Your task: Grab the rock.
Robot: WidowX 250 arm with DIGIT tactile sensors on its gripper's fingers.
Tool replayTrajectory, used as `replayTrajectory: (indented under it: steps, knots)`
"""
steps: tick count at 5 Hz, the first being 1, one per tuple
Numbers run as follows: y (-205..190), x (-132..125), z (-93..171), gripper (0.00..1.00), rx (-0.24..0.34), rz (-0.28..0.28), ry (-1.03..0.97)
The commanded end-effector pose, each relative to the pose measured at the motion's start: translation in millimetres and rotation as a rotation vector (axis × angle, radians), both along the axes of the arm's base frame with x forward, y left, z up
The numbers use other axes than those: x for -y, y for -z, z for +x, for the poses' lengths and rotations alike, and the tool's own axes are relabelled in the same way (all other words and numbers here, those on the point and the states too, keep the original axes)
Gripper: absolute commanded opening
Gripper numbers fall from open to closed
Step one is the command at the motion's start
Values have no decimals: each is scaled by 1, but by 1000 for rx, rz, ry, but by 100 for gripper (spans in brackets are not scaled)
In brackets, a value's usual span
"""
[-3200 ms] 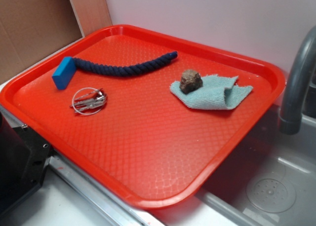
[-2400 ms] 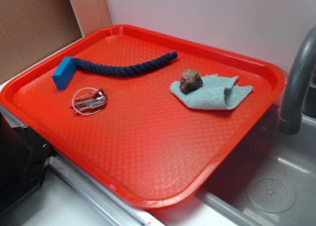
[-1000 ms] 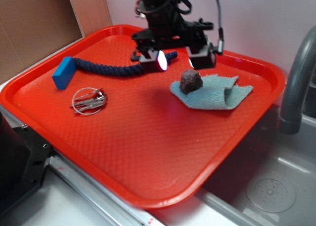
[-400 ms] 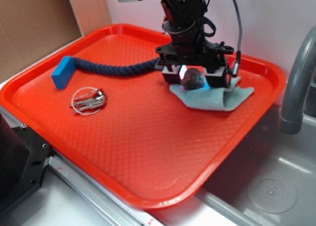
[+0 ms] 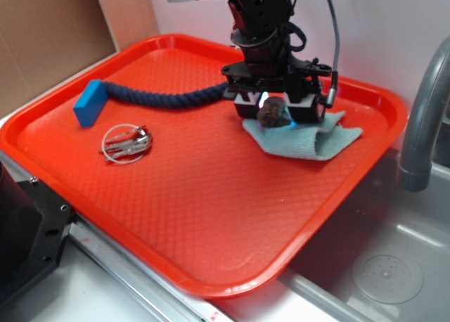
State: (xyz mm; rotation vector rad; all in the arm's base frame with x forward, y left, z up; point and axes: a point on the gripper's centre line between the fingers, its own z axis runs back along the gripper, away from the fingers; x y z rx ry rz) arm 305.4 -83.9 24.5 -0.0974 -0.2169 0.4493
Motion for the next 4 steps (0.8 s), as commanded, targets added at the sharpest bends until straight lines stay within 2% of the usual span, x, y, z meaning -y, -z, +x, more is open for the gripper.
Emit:
replayTrajectory:
  steps: [1,2,3,4]
  knots:
    - [-71,-29,0,0,-49,-34,-67]
    - [-99,-45,-12,0,-147,-26,4]
    - [-121,-52,-35,0,-245,-3,140]
    - [-133,-56,-59,0,-208,21,214]
